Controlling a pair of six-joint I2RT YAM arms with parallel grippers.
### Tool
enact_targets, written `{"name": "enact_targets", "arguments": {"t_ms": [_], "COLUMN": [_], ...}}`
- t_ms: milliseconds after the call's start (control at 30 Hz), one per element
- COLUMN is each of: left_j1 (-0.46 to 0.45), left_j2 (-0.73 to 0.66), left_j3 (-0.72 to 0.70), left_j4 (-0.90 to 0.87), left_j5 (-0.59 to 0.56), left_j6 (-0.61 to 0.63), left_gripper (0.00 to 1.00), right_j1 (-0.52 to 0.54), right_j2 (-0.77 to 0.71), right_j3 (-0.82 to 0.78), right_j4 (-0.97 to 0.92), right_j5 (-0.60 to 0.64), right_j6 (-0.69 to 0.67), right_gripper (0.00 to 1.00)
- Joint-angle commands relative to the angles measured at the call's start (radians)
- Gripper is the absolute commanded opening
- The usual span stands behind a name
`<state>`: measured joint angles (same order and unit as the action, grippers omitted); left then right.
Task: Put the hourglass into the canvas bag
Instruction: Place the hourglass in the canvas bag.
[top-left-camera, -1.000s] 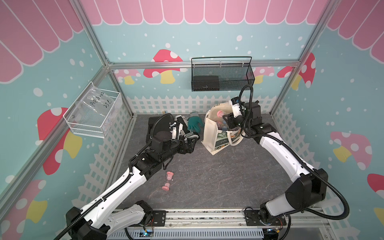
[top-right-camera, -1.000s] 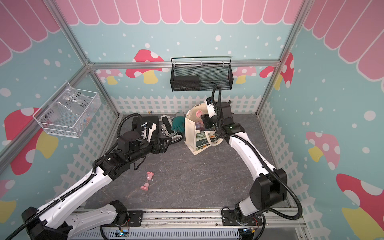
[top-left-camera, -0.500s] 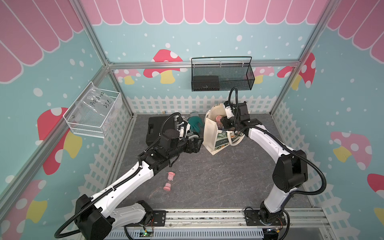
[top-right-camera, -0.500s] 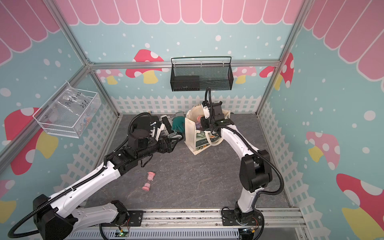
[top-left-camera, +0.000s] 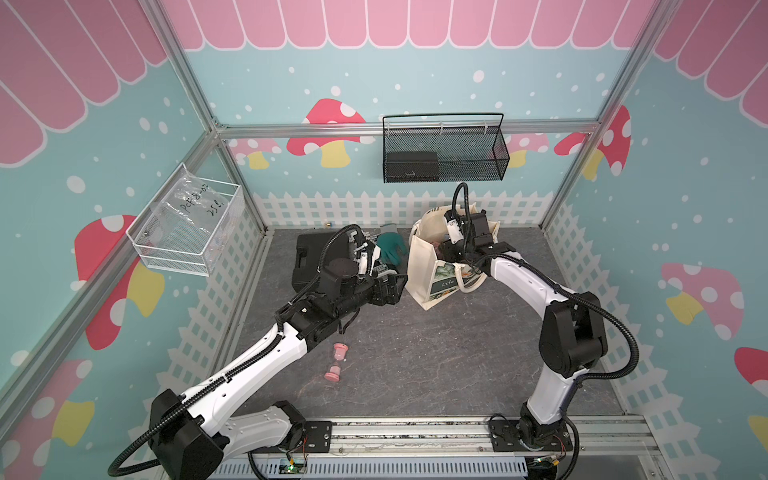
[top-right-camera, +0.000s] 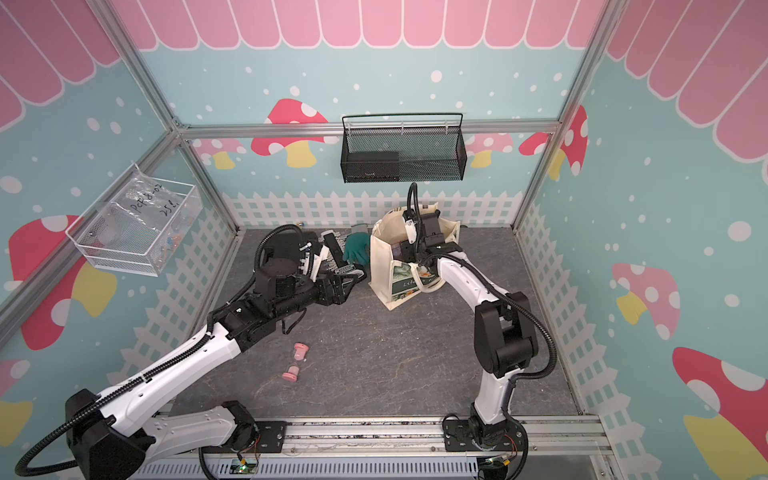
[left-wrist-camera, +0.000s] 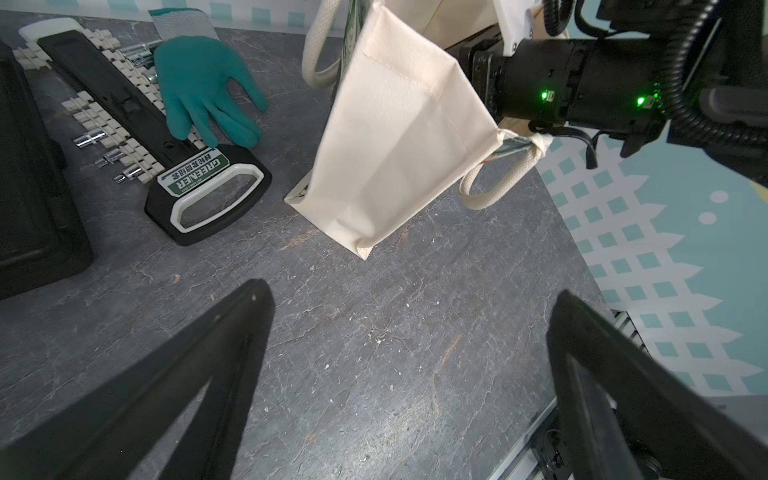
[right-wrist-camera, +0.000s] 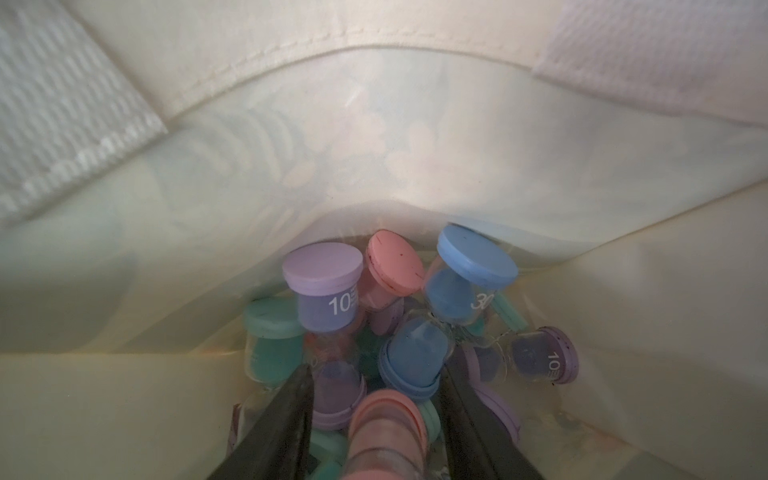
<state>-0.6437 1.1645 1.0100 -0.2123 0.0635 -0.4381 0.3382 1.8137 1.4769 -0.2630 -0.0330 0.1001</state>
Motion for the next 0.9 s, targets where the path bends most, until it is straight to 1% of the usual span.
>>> {"name": "enact_targets", "arguments": {"t_ms": [0, 267, 467, 600, 700, 867], "left_j1": [-0.003, -0.003, 0.001, 0.007, 0.013, 0.022], "left_j2": [-0.035, -0.063, -0.104, -0.132, -0.152, -0.211], "left_j3": [-0.010, -0.016, -0.030, -0.032, -0.031, -0.043], "left_j4": [0.015, -0.010, -0.040, -0.077, -0.117, -0.182], "left_j5": [-0.031, -0.066, -0.108, -0.138, -0.161, -0.206], "left_j6": [-0.001, 0.011, 0.019, 0.022, 0.018, 0.001], "left_gripper": [0.99, 0.99, 0.99, 0.99, 0.99, 1.00], "right_j1": [-0.004, 0.002, 0.010, 0.033, 0.084, 0.206], "right_j2": [-0.053, -0.155, -0.242, -0.297, -0.338, -0.340], "right_j3": [-0.026, -0.040, -0.052, -0.041, -0.046, -0.014], "right_j4": [0.029, 0.047, 0.052, 0.038, 0.035, -0.040], "right_j5": [0.008, -0.059, -0.102, -0.127, -0.123, -0.036], "right_j6": [-0.010, 0.021, 0.049, 0.062, 0.070, 0.116], "right_gripper": [0.60, 0.70, 0.76, 0.77, 0.79, 0.79]}}
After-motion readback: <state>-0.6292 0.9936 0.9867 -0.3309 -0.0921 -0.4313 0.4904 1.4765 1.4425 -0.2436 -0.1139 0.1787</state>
